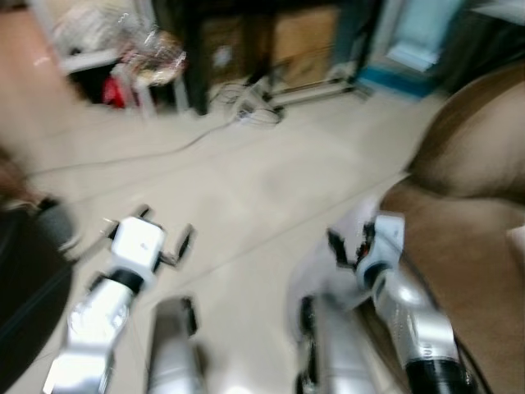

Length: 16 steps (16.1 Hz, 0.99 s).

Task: Move the pillow to the sofa from floor

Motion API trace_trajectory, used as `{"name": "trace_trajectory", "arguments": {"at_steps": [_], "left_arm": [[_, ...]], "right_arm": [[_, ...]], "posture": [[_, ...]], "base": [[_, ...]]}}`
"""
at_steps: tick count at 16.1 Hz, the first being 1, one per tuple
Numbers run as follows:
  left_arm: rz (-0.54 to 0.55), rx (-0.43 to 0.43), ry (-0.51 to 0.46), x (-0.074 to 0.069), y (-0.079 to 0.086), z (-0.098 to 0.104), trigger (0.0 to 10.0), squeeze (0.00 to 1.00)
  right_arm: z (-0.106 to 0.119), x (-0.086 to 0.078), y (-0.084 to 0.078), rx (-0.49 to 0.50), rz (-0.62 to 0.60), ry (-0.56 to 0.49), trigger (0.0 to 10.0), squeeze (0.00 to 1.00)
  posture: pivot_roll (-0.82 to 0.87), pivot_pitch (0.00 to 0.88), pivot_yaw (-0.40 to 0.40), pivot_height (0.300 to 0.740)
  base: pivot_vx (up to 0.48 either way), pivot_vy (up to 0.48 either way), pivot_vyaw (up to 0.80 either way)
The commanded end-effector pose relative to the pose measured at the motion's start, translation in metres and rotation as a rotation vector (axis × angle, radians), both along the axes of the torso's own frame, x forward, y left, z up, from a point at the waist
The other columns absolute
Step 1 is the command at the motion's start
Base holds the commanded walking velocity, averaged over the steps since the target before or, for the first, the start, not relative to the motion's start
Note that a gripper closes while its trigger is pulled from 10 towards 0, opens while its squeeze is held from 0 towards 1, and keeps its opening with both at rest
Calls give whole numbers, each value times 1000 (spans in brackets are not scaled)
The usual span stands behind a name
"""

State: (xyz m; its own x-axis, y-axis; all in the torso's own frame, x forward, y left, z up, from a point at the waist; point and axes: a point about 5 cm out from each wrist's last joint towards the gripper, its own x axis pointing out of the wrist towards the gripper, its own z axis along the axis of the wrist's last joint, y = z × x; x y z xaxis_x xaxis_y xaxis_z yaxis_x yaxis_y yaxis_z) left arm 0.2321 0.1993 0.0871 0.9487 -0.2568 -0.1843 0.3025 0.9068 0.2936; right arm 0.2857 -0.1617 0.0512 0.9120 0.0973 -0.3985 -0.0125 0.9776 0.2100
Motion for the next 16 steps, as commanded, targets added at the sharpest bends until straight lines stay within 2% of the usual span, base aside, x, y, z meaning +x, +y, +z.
{"name": "trace_trajectory", "arguments": {"at_steps": [1,3,4,6,8,9,10,11,13,15,16], "left_arm": [[-53,-10,-25,3,-2,12,10000,125],[-82,-21,-13,2,-1,13,10000,125],[-103,-17,3,0,-1,12,10000,129],[-132,-17,15,-3,-3,12,10000,129],[-192,-69,35,-7,-7,16,10000,137],[-225,-91,54,-10,-9,15,10000,141],[-258,-111,74,-13,-10,15,10000,145],[-284,-120,95,-16,-11,14,10000,141],[-292,-113,104,-15,-9,14,10000,137],[-293,-111,105,-14,-9,15,10000,133],[-298,-110,109,-13,-8,15,10000,133]], "right_arm": [[-7,4,-2,-8,-35,31,10000,1000],[-10,11,0,-20,-51,48,10000,1000],[-11,17,-3,-65,-86,51,10000,1000],[-11,23,-10,-94,-166,48,10000,1000],[-7,28,-15,-97,-207,16,10000,1000],[-9,28,-16,-152,-202,35,10000,1000],[-14,27,-18,-203,-199,67,10000,176],[-23,23,-19,-264,-179,131,10000,0],[-44,14,-16,-266,-123,255,10000,0],[-55,6,-18,-247,-164,302,10000,0],[-58,4,-18,-236,-170,321,9059,0]], "posture": [[-34,121,-21,493],[-39,143,-9,493],[-34,154,-10,493],[-22,158,-13,493],[-18,158,-21,493],[-20,154,-23,493],[-20,153,-25,493],[-21,148,-25,493],[-18,137,-24,493],[-10,130,-22,493],[-9,125,-21,493]], "base": [[0,0,0],[0,0,0],[0,0,0],[0,0,0],[0,0,0],[0,0,0],[0,0,0],[0,0,0],[0,0,0],[0,0,0],[0,0,0]]}}
